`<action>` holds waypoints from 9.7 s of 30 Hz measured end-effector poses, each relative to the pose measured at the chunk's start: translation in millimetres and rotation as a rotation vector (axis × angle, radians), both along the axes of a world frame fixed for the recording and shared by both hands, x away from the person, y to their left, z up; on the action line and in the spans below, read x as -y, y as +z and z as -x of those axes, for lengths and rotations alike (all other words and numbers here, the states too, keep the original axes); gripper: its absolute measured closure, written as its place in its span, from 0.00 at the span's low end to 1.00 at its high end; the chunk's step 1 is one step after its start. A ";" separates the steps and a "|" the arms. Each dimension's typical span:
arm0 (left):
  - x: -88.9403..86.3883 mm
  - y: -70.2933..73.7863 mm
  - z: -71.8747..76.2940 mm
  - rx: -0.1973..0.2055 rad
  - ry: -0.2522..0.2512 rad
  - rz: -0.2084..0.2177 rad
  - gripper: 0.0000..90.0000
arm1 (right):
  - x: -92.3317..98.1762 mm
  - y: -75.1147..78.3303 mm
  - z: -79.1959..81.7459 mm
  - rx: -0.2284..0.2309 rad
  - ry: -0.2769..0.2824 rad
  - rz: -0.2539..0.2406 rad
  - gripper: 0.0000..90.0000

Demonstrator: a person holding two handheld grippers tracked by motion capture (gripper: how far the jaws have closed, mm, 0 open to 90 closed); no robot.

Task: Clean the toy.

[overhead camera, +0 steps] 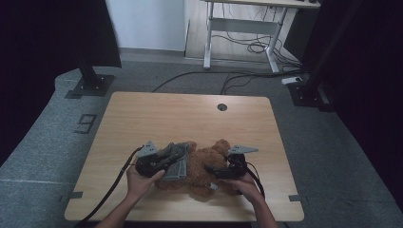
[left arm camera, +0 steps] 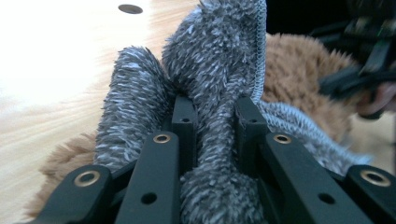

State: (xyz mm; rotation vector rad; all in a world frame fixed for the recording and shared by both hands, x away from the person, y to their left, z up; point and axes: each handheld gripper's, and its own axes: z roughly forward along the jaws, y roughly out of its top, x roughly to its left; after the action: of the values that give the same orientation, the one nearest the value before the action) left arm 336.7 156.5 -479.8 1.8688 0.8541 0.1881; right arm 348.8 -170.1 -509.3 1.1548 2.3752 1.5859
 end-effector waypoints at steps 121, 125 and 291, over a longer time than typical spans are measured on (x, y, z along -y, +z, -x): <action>12.4 13.7 -1.5 -0.010 0.000 0.043 0.83 | -15.8 -2.5 16.8 0.218 0.003 0.092 0.57; 43.0 39.6 -4.6 0.028 -0.066 0.051 0.83 | -17.5 -3.1 21.8 0.284 -0.021 0.120 0.59; 22.4 20.5 -55.8 -0.024 0.080 -0.054 0.82 | -16.8 -27.3 27.9 0.456 -0.146 0.237 0.60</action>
State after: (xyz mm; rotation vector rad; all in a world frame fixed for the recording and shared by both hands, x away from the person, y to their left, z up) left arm 392.5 134.1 -459.3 1.8918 0.9497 0.2410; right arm 320.9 -153.3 -536.5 0.7957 2.0596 1.3067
